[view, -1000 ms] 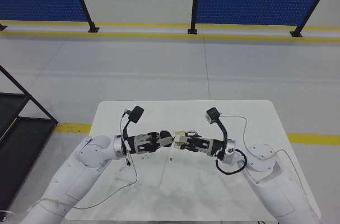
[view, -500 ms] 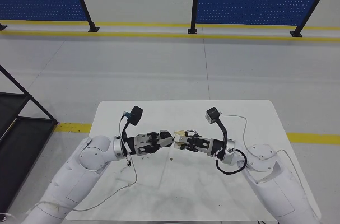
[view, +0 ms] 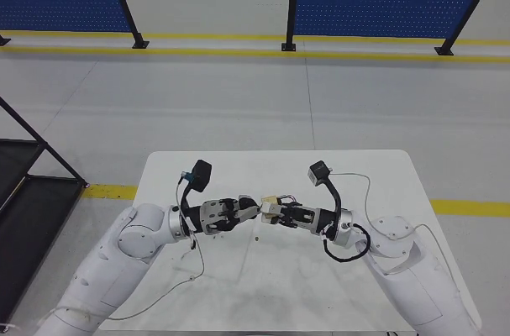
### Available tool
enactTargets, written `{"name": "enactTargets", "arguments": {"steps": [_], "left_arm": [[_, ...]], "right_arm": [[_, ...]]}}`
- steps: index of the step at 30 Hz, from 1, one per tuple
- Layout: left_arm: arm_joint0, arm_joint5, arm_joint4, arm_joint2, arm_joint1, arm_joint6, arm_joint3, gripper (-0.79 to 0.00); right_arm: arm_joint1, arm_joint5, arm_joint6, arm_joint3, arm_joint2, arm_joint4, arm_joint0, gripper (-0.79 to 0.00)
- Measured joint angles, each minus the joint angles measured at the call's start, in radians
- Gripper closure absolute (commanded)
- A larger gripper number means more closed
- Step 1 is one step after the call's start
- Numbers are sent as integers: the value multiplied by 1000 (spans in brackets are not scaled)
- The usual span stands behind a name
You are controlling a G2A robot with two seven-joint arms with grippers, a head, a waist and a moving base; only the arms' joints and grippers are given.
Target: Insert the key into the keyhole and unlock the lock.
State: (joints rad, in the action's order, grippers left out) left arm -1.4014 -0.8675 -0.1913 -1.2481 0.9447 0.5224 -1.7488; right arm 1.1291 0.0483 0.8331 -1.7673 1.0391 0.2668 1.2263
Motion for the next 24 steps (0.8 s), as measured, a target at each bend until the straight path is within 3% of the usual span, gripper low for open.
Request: {"name": "enactTargets", "arguments": {"steps": [24], "left_arm": [[-15, -28, -133, -16, 2, -73, -22, 0]], "right_arm": [[0, 0, 0, 0, 0, 0, 0, 0]]}}
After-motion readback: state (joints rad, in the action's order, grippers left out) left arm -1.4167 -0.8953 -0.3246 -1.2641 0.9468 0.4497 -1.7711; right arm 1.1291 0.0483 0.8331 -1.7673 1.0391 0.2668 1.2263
